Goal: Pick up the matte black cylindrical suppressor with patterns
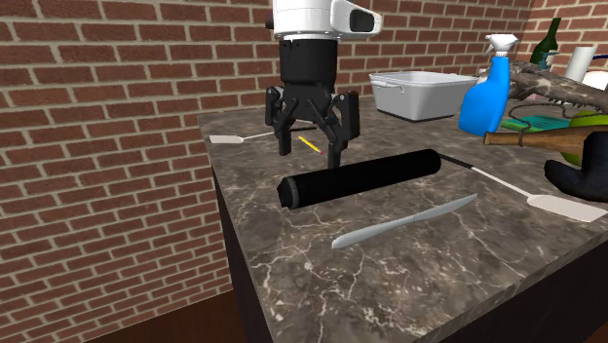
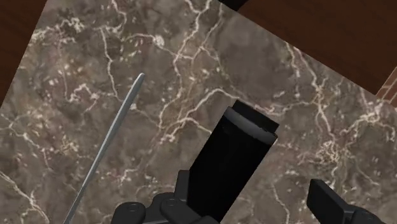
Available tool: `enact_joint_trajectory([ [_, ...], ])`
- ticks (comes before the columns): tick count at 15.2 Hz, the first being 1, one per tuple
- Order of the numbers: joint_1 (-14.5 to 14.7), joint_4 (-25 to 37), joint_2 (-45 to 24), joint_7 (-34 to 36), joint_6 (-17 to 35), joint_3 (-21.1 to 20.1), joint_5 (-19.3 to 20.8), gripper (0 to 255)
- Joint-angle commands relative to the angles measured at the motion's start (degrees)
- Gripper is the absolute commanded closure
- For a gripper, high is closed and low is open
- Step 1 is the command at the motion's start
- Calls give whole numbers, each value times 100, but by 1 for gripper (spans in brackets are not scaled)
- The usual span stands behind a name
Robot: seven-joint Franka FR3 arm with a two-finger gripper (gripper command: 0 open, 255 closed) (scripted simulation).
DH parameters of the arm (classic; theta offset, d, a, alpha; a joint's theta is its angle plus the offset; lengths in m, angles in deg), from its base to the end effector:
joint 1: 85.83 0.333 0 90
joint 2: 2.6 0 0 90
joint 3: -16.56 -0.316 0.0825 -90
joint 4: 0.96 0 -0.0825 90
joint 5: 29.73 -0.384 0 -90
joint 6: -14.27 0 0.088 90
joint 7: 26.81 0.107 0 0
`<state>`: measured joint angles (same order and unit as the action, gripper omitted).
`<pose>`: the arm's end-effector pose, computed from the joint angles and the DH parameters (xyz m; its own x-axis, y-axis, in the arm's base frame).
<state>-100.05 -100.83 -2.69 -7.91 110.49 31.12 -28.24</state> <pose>0.4864 -0.2700 0.5513 0.6741 -0.7367 -0.0533 -0.7353 -0.6762 0.0457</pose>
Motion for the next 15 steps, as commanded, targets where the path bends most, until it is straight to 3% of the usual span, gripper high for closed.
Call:
enact_joint_trajectory([
  [1, -137, 437, -391, 93, -25, 136, -119, 0],
  [8, -693, 1847, -1589, 463, -205, 530, -612, 0],
  [15, -666, 1338, -1555, 466, 273, 518, -604, 0],
])
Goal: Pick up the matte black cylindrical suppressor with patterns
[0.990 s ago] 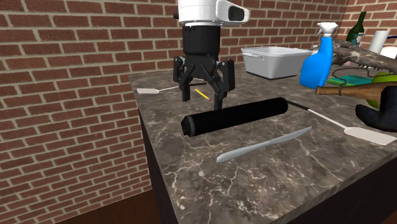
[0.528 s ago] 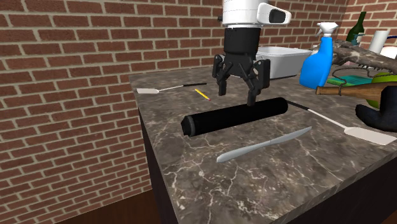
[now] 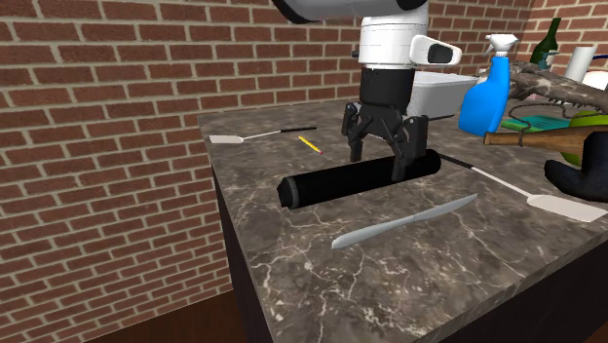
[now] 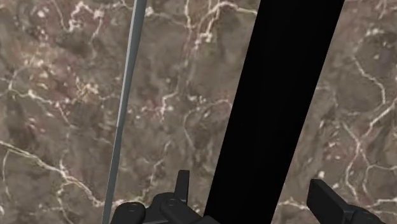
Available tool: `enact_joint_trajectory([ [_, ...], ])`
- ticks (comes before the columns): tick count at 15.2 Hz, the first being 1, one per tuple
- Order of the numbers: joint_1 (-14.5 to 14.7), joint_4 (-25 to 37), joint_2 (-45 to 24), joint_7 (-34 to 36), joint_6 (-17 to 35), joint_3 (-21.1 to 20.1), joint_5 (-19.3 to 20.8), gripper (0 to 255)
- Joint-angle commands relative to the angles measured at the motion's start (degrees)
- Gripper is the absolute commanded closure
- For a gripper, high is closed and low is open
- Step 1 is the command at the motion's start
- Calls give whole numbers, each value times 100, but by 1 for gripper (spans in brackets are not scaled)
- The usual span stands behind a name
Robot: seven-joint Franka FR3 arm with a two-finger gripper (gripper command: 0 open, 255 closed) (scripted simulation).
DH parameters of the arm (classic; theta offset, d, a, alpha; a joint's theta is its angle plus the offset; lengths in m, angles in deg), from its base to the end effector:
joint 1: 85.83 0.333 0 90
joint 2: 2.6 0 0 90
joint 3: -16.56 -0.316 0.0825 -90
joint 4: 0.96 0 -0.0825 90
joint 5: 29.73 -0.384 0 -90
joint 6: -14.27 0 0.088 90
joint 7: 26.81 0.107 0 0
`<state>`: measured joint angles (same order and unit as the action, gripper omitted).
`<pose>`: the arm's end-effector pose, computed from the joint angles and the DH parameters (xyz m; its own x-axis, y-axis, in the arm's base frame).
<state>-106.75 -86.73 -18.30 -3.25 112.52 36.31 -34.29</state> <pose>0.5035 -0.3906 0.5163 0.4315 -0.9016 -0.0314 -0.9013 -0.4323 0.0282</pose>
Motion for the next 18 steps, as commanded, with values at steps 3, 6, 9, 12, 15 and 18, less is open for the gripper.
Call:
enact_joint_trajectory([
  [3, 10, -195, 7, -1, 191, -4, 0, 0],
  [6, 3, -197, 2, -11, 198, -1, -2, 255],
  [9, 4, -194, 1, -9, 195, -1, -2, 255],
  [12, 5, -198, 4, -7, 196, -2, -2, 255],
  [15, 3, -41, 7, 1, 37, 0, 2, 255],
  [18, -12, 211, -8, 0, -200, 5, -1, 255],
])
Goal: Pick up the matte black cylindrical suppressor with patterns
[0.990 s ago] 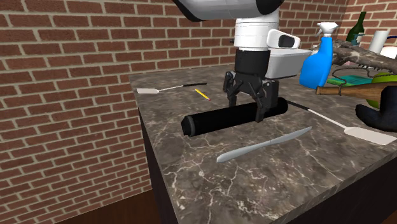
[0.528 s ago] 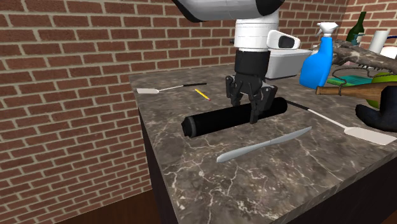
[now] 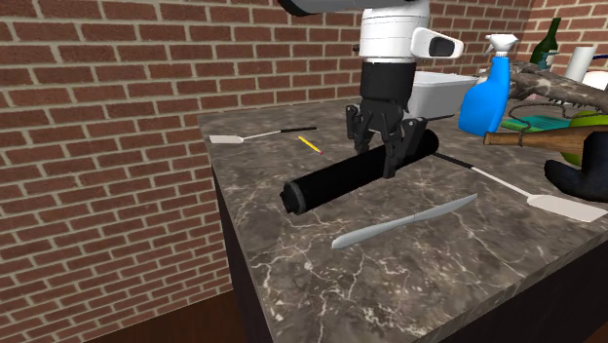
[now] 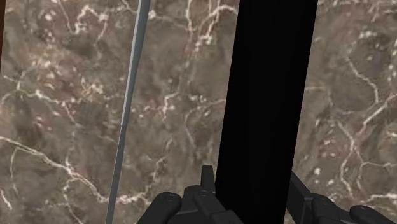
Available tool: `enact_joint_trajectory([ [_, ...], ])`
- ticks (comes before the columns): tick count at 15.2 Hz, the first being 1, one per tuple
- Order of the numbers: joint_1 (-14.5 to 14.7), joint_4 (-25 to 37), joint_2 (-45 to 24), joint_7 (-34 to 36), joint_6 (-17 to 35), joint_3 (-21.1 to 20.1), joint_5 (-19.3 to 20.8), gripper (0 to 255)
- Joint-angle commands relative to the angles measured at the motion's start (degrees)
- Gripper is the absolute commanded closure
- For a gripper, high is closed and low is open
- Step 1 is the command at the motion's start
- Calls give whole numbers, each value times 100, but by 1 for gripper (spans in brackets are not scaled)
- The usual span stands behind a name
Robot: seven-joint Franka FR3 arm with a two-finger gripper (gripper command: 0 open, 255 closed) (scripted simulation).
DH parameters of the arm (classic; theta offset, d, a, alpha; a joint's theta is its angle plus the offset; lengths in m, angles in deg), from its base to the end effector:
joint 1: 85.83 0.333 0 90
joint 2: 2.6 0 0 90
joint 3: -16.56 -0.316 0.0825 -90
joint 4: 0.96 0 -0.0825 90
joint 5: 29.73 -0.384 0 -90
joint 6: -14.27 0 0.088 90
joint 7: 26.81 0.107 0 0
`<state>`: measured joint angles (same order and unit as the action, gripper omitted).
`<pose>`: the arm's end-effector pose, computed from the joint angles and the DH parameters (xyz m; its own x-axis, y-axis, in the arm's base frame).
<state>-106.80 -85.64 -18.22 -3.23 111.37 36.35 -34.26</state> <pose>0.5029 -0.3904 0.5245 0.4312 -0.9017 -0.0311 -0.9014 -0.4320 0.0281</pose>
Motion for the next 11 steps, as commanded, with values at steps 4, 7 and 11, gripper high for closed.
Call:
enact_joint_trajectory([
  [4, -34, 467, -57, -6, -411, 8, -16, 255],
  [7, -59, 771, -108, -12, -666, 13, -33, 255],
  [11, -94, 1119, -180, -20, -945, 18, -57, 255],
])
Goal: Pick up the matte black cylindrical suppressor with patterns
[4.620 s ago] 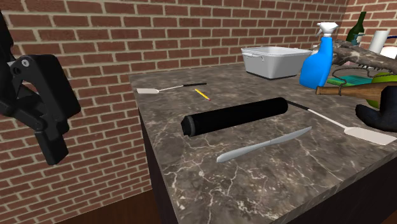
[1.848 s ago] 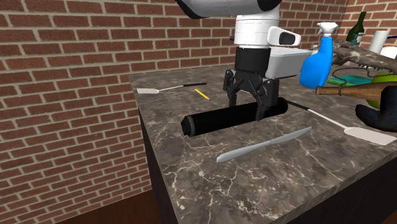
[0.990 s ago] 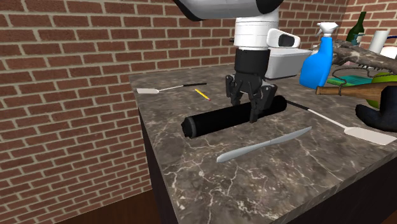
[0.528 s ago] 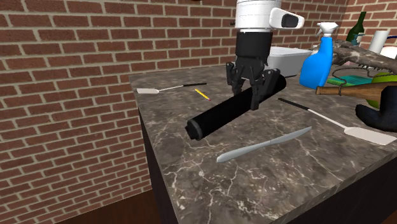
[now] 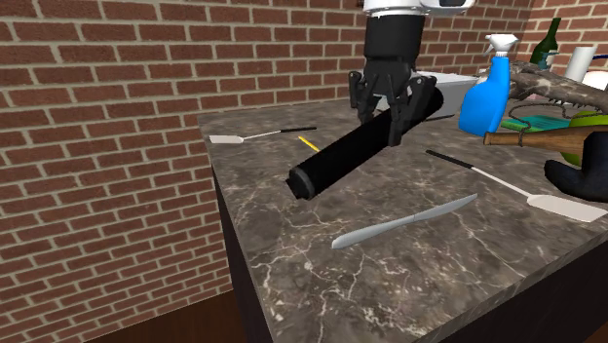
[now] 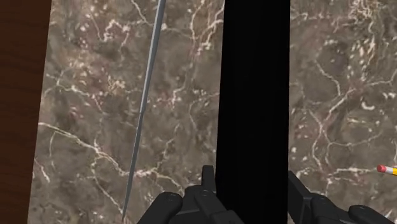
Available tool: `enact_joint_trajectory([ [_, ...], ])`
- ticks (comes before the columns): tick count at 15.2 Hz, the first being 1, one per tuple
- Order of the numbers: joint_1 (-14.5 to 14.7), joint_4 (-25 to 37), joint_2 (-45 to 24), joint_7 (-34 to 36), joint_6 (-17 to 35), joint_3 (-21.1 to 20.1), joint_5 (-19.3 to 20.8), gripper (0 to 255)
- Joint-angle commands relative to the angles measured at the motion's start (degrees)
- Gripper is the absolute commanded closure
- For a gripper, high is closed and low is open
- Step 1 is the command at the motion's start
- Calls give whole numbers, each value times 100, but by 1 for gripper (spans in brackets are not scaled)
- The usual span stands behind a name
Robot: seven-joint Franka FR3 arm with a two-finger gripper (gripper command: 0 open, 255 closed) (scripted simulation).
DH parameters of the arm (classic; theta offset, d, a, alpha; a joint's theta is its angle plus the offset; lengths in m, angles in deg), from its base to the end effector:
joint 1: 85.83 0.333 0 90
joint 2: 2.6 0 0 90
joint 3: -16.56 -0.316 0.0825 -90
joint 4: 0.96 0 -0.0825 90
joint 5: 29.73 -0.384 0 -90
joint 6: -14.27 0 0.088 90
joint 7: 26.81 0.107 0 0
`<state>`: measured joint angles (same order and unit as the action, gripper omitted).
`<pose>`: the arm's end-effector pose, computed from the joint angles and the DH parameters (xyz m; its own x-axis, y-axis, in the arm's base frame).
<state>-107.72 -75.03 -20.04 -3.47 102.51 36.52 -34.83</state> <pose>0.5038 -0.3914 0.5794 0.4314 -0.9016 -0.0312 -0.9013 -0.4323 0.0281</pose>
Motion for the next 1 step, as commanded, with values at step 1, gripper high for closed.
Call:
enact_joint_trajectory([
  [1, -2, 60, 1, 4, -60, 0, 0, 255],
])
